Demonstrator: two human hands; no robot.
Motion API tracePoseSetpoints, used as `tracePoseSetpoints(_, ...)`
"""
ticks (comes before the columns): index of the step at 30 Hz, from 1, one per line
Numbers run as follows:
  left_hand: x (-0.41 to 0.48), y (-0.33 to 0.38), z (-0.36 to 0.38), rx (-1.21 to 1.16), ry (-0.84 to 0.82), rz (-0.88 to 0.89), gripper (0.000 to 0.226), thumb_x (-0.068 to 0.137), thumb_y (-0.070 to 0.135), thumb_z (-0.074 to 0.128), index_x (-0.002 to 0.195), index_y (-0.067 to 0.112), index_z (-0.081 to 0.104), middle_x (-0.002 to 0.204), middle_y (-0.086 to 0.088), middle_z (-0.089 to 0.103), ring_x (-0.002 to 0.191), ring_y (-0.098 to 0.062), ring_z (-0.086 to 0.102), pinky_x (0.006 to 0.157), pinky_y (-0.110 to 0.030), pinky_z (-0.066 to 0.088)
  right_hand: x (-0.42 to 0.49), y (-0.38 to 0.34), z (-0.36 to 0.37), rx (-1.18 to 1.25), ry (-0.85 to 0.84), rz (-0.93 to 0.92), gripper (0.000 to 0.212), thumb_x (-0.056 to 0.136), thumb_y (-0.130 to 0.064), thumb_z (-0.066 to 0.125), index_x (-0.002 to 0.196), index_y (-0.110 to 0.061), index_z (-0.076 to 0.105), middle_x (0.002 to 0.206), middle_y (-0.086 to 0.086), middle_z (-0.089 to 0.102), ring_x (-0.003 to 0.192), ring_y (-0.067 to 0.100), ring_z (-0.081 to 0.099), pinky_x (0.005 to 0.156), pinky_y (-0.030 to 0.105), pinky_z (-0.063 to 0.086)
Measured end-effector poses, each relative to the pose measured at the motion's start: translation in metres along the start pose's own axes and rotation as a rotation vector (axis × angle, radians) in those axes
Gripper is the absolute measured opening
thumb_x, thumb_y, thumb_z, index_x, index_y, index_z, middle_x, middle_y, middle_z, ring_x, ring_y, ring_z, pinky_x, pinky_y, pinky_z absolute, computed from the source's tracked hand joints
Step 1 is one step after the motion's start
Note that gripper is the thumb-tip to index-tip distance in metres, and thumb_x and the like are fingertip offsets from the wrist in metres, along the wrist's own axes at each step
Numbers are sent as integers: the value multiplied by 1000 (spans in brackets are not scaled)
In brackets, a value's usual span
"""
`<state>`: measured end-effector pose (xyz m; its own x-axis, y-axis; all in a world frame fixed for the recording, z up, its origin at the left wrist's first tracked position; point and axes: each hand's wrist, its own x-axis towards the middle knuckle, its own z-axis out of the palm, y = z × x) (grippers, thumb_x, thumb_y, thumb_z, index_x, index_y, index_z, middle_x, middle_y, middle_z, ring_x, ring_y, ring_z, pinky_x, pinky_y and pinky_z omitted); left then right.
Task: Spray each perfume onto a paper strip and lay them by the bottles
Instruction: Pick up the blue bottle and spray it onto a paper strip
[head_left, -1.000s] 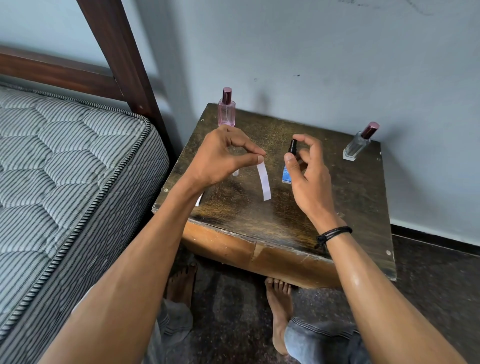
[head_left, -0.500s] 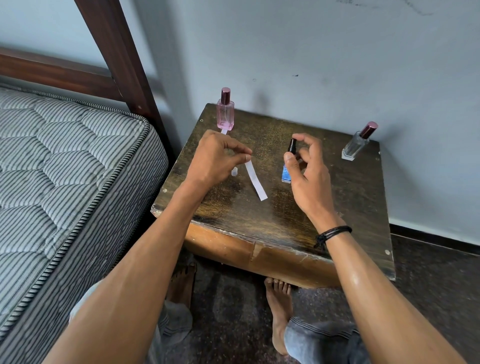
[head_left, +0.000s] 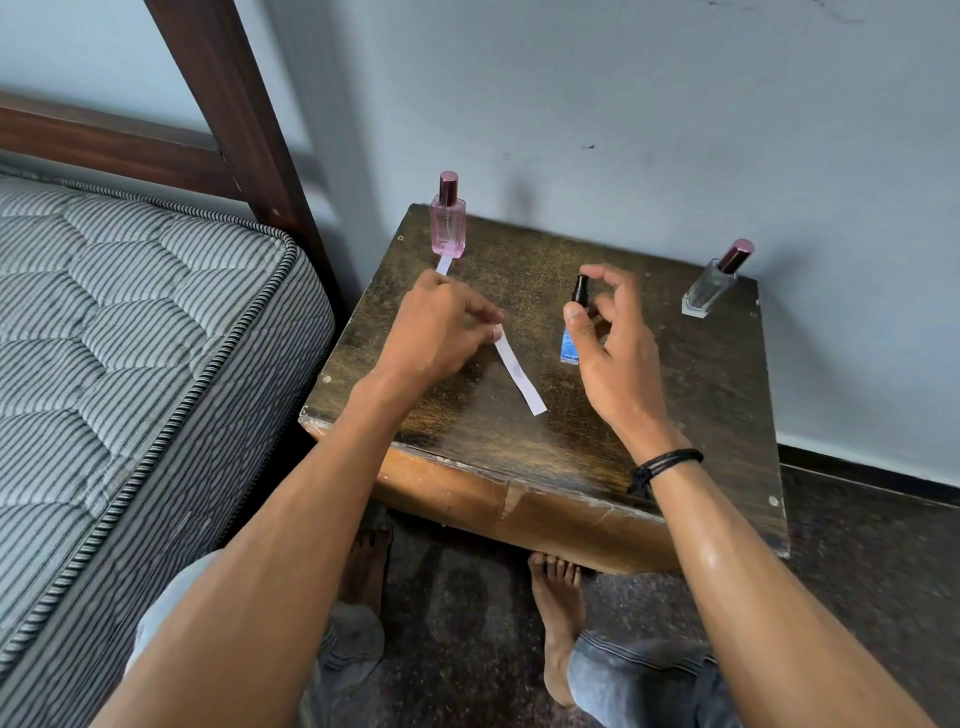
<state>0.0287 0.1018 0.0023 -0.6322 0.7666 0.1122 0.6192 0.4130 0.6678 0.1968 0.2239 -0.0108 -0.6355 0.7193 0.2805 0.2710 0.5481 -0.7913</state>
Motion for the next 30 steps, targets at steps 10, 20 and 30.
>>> tracePoseSetpoints(10, 2, -5, -30, 106, -152, 80, 39, 75, 32, 87, 111, 23, 76, 105, 8, 60, 108, -17, 51, 90, -30, 38, 3, 1, -2, 16, -32, -4, 31, 106, -37, 53, 135, -38, 43, 99, -1, 69, 87, 19, 66, 77, 44, 57)
tracePoseSetpoints(20, -1, -1, -28, 5, -134, -33, 15, 83, 21, 82, 97, 26, 79, 88, 12, 73, 84, -6, 68, 87, -29, 56, 2, 1, 1, -42, -201, -9, 41, 103, -40, 57, 140, -32, 42, 112, -4, 72, 101, 21, 67, 80, 36, 49)
tracePoseSetpoints(30, -9, 18, -18, -808, -91, -188, 16, 88, 1, 73, 104, 0, 72, 100, -21, 74, 87, -26, 76, 80, -28, 62, 0, 2, 6, -96, -257, -83, 27, 97, -43, 66, 120, -34, 58, 98, -13, 65, 85, 18, 63, 75, 46, 56)
